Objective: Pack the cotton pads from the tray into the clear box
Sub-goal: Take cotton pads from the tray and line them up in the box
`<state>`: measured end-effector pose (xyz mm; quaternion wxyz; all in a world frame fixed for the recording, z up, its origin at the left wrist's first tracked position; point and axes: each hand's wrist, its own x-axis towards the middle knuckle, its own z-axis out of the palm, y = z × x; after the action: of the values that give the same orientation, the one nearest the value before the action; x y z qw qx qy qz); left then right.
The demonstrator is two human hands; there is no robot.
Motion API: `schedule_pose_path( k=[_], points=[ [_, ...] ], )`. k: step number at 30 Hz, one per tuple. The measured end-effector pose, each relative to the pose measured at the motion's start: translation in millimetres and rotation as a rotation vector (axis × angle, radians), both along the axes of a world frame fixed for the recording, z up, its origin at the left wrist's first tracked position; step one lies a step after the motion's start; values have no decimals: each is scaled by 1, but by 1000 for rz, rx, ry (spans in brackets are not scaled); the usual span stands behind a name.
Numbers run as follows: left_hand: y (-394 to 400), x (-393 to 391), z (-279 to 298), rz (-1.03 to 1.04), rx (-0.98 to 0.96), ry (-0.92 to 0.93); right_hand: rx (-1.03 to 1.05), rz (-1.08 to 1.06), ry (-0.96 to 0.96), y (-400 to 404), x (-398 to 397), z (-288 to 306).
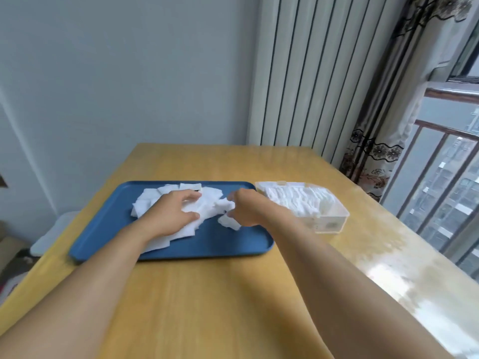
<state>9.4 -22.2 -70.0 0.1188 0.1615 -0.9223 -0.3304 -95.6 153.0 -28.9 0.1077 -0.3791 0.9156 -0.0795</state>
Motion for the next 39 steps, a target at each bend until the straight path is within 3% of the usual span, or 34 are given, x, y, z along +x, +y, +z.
schedule_pose_path(
  k=[3, 13, 16, 21, 27, 29, 31, 34, 36, 39],
  points=[
    [-2, -1, -8, 6, 13, 18, 13, -24, 45, -18, -1, -24],
    [-18, 2, -8, 134, 103, 174, -414, -217, 74, -22, -12, -22],
    [-26, 7, -4, 218, 26, 124, -595, -171, -79, -34, -7, -9],
    [-22, 8, -11, 261, -97, -30, -730, -242, -623, -58, 4, -15],
    [-20, 4, -7, 368, -85, 146, -847, -290, -463, -50, 1, -23],
    [-18, 4, -3, 401, 7, 297, -916, -288, -426, -41, -1, -23],
    [-13, 4, 2, 385, 137, 434, -1030, -282, -509, -32, -2, -24],
    [6, -2, 9, 268, 550, 539, -1258, -191, -919, -19, 3, -20],
    [25, -3, 13, 144, 849, 518, -1285, -146, -1063, -12, 9, -19],
    [40, -2, 14, 6, 1187, 462, -1249, -230, -885, -8, 13, -23]
  ],
)
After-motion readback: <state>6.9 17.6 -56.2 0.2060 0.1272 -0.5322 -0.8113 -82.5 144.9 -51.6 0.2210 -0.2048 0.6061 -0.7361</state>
